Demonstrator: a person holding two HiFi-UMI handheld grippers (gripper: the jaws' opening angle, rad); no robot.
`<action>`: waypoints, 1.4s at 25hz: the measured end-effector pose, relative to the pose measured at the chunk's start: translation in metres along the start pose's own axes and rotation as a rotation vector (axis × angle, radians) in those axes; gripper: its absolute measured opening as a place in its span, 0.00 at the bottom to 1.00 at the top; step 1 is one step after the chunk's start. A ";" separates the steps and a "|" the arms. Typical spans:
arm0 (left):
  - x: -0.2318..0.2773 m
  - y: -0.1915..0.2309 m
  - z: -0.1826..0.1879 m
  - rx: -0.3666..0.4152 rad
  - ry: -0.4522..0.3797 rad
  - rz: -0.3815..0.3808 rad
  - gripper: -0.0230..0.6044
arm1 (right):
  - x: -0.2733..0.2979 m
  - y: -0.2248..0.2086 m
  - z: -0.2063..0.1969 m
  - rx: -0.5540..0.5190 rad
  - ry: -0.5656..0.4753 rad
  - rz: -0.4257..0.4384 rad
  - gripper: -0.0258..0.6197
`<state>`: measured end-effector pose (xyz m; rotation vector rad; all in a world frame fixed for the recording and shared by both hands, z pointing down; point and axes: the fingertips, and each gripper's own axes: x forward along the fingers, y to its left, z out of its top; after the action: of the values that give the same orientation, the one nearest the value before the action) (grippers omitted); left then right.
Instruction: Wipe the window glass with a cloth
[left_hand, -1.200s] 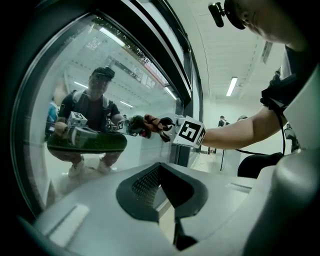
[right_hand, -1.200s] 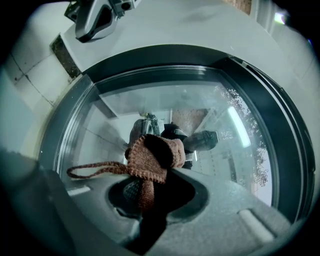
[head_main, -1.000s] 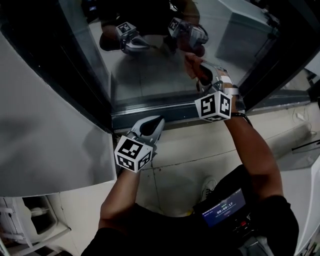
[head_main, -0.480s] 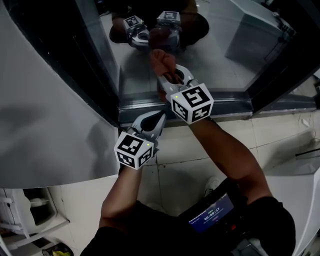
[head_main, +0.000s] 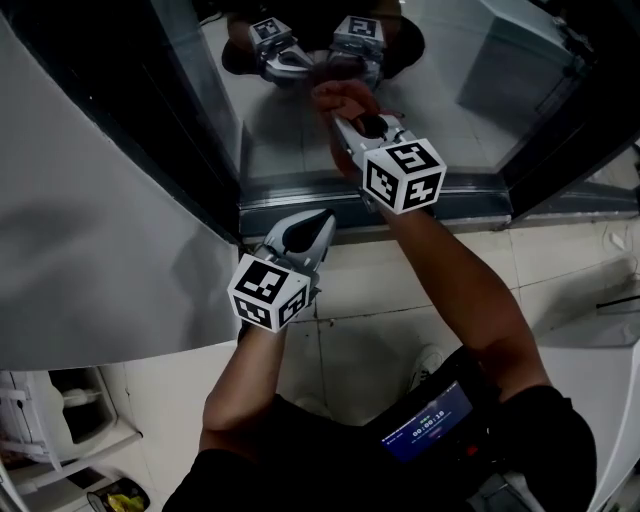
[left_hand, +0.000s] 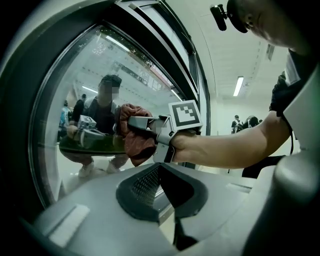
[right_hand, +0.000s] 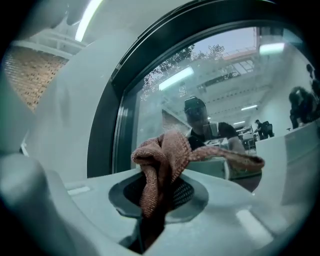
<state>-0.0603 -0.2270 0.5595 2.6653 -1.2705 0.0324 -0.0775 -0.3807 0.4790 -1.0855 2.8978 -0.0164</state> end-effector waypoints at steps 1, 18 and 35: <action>0.003 -0.002 0.000 0.001 0.001 -0.007 0.06 | -0.003 -0.004 0.000 -0.009 0.005 -0.006 0.11; 0.021 -0.025 -0.016 0.013 0.044 -0.059 0.06 | -0.070 -0.082 0.006 -0.089 -0.016 -0.112 0.11; 0.045 -0.033 -0.022 0.014 0.056 -0.090 0.06 | -0.120 -0.146 0.006 -0.078 -0.033 -0.214 0.11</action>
<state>-0.0054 -0.2371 0.5805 2.7105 -1.1363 0.1028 0.1091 -0.4121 0.4818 -1.3895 2.7607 0.1065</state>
